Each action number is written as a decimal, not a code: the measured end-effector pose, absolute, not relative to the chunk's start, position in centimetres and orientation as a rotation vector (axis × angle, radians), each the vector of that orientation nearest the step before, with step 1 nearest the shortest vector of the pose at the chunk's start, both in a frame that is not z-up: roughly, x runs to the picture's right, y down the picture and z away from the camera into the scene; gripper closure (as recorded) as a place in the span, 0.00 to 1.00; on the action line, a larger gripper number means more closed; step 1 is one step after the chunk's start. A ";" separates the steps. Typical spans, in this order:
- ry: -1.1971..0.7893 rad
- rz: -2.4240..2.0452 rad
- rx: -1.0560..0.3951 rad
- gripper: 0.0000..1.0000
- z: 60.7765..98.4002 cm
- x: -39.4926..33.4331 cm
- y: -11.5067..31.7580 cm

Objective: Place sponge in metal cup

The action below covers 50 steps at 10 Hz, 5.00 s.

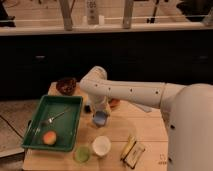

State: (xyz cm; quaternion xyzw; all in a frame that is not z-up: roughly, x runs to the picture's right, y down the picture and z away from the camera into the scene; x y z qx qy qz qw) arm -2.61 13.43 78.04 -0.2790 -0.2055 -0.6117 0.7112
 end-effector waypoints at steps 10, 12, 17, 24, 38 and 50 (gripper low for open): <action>-0.465 -1.385 -0.611 0.20 78.1 -3.5 12.2; -0.470 -1.386 -0.617 0.20 78.3 -3.4 12.2; -0.478 -1.383 -0.618 0.20 78.4 -2.9 11.9; -0.488 -1.376 -0.603 0.20 78.5 -2.6 11.7; -0.488 -1.376 -0.603 0.20 78.5 -2.6 11.7; -0.488 -1.375 -0.603 0.20 78.5 -2.6 11.7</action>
